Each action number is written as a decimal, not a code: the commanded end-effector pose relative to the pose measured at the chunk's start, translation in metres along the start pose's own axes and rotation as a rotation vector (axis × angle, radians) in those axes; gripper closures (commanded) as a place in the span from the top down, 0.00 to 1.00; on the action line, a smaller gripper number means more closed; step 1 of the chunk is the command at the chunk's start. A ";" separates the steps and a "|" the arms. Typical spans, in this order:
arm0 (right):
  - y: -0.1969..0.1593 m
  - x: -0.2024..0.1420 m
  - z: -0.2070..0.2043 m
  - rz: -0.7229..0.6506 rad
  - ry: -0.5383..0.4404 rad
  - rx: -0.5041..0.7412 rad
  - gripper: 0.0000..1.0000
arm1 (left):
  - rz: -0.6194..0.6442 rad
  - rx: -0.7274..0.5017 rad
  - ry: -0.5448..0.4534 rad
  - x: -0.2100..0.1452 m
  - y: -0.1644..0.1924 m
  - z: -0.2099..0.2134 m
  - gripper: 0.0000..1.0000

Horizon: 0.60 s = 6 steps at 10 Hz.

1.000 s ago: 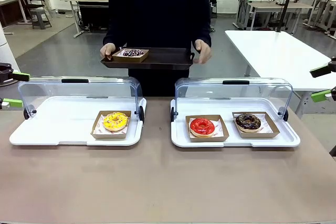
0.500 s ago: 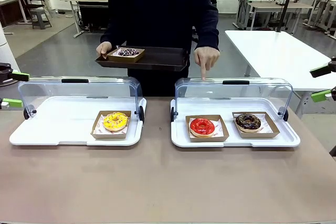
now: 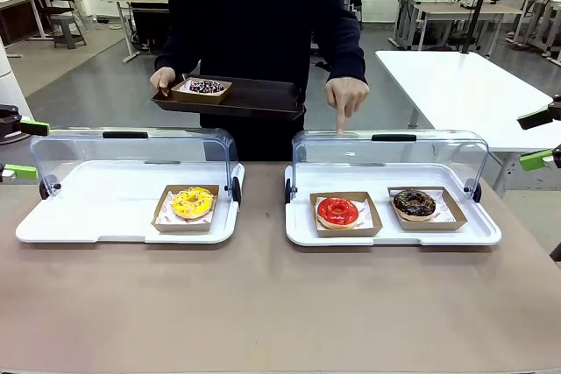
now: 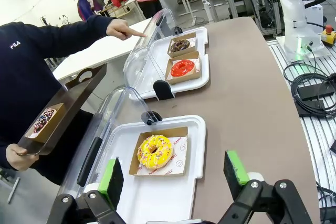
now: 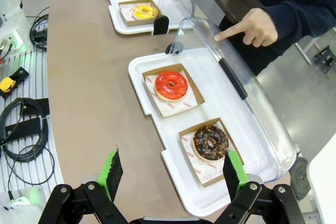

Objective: Provide the desired donut to the person.
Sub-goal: Pick up and lift the Paper togo box containing the Donut pointed at by the person.

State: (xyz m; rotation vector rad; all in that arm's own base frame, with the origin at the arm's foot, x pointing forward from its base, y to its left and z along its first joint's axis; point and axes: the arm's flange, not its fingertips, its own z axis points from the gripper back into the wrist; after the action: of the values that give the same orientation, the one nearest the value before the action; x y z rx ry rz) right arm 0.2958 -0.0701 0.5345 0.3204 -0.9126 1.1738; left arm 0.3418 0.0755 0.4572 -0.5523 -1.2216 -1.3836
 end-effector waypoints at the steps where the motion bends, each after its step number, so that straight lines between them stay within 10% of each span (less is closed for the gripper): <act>1: -0.002 0.000 -0.002 0.005 -0.032 0.010 1.00 | -0.009 0.017 -0.022 0.000 0.002 -0.001 1.00; 6: -0.002 0.000 -0.002 0.005 -0.032 0.010 1.00 | -0.009 0.017 -0.022 0.000 0.002 -0.001 1.00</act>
State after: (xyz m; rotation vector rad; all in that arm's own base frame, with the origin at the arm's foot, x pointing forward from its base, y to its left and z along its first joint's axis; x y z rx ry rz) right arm 0.2958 -0.0701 0.5345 0.3204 -0.9126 1.1738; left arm 0.3418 0.0756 0.4573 -0.5519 -1.2215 -1.3832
